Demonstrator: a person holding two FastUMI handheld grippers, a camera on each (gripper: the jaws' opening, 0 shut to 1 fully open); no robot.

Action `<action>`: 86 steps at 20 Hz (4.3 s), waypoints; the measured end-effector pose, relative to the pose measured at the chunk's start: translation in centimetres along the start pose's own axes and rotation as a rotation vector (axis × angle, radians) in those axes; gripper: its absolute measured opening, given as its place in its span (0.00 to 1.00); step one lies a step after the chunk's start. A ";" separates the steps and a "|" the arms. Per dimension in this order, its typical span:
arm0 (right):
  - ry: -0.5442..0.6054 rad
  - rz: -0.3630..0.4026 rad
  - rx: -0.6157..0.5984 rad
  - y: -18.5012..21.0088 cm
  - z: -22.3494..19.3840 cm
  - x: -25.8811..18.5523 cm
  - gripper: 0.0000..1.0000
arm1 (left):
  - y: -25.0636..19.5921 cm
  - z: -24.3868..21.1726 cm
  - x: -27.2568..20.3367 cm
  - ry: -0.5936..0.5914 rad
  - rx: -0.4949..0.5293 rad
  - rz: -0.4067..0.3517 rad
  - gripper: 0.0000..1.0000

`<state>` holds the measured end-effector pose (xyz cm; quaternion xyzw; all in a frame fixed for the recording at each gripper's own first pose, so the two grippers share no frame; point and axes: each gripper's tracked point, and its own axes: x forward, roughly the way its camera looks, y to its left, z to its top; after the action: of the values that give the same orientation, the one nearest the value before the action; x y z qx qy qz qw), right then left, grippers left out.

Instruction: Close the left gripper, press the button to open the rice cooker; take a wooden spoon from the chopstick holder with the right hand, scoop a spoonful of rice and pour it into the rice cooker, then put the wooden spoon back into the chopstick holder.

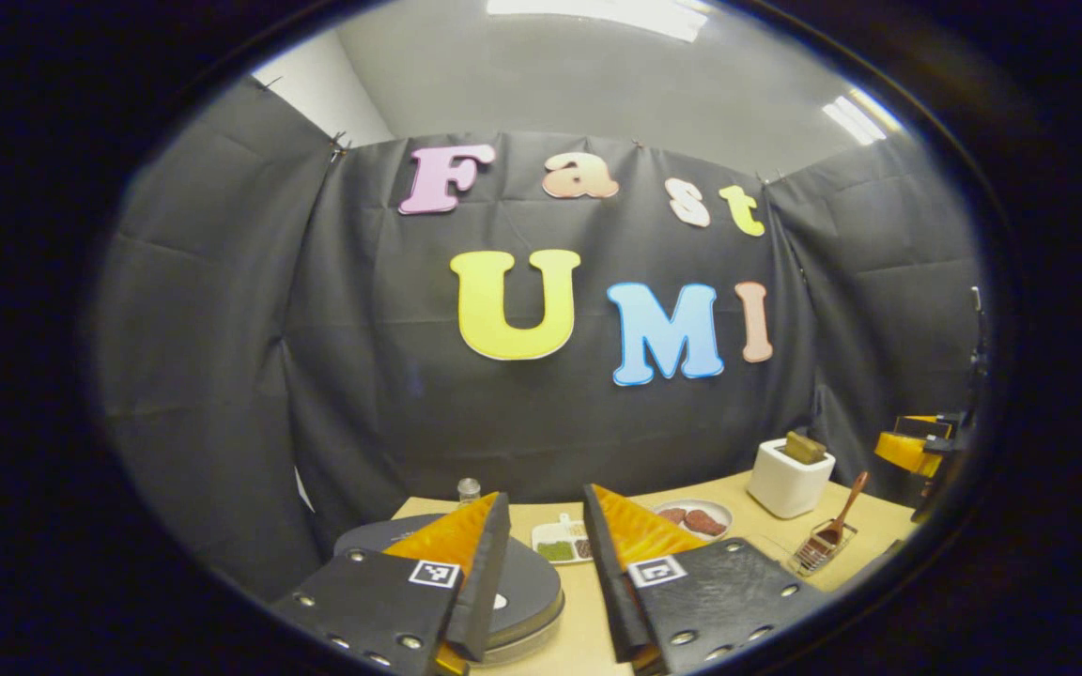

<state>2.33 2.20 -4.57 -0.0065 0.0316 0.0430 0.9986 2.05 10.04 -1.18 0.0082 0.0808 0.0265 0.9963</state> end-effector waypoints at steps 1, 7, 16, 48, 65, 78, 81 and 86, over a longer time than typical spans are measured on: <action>0.004 0.007 0.008 0.1 -0.3 0.0 0.98 | 0.8 -0.2 0.3 0.035 0.020 0.008 0.25; 0.023 -0.004 0.020 -0.7 -1.3 -0.1 0.98 | 1.5 -2.3 0.8 0.174 -0.008 -0.015 0.01; 0.021 -0.035 0.000 -2.8 -2.3 -1.0 0.98 | 2.8 -9.8 2.1 0.402 -0.049 -0.033 0.00; 0.078 0.045 0.088 -1.8 -5.6 3.5 0.98 | 4.6 -16.8 1.8 0.484 -0.077 0.101 0.02; 0.070 -0.134 0.095 -8.5 -5.0 1.5 0.98 | 3.7 -0.2 -4.4 -0.136 0.046 0.279 0.71; 0.193 -0.248 0.264 -15.6 -11.3 3.3 0.98 | -0.3 -6.2 -6.8 -0.100 -0.010 0.232 0.92; 0.270 -0.242 0.345 -15.4 -14.8 4.5 0.98 | 0.1 -6.9 -6.9 -0.091 -0.021 0.238 0.91; 0.322 -0.189 0.415 -14.3 -17.9 6.7 0.98 | -0.6 -8.1 -6.3 -0.055 -0.017 0.226 0.91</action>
<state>9.15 -11.72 -22.75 0.1885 0.1973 -0.0595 0.9602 -5.46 9.18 -8.18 0.0096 0.0519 0.1392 0.9889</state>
